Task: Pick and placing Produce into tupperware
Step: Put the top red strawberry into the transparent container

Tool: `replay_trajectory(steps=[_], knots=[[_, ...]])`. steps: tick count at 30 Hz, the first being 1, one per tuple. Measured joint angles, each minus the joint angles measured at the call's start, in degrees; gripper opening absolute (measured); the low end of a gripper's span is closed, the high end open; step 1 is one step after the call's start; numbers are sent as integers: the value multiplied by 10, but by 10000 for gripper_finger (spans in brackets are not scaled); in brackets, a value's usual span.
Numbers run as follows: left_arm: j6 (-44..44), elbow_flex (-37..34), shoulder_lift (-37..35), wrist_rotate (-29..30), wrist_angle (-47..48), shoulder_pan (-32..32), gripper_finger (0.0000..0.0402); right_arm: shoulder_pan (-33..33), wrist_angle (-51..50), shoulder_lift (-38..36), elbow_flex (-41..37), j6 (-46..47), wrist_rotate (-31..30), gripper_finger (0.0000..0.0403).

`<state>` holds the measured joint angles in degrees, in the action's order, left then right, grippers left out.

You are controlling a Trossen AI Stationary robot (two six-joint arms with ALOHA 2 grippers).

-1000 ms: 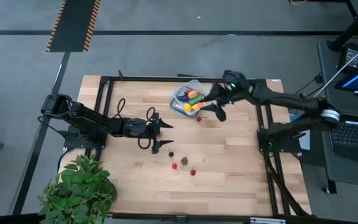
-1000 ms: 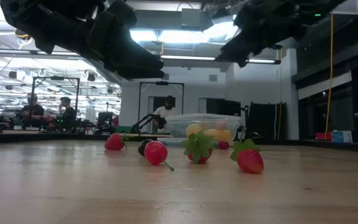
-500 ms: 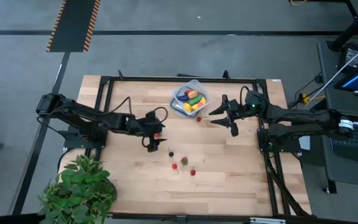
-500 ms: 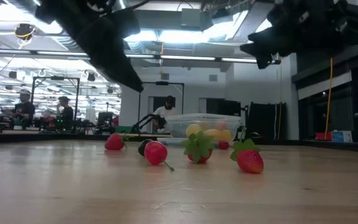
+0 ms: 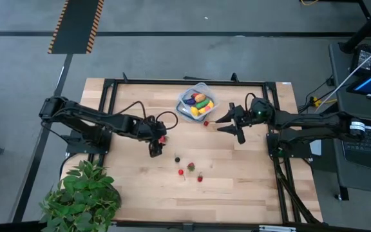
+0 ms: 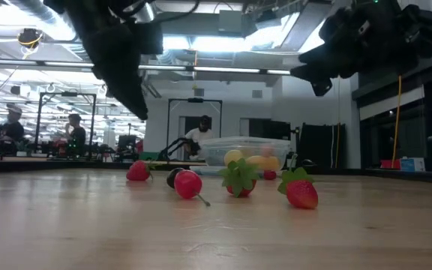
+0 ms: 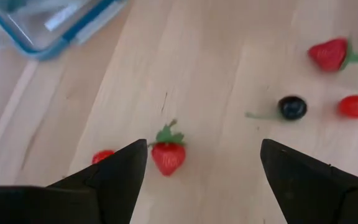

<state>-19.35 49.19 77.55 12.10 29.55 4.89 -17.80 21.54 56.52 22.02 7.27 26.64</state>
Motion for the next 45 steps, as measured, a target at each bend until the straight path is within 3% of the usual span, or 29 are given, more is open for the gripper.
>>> replay_trajectory(steps=[16, 45], knots=[[2, 0, 119, -28, 2, -22, 306, 0, -1, 1, 0, -31, -17, 181], [6, 0, 187, -31, -50, -66, 305, 0, -43, 1, 0, -30, -16, 181]])
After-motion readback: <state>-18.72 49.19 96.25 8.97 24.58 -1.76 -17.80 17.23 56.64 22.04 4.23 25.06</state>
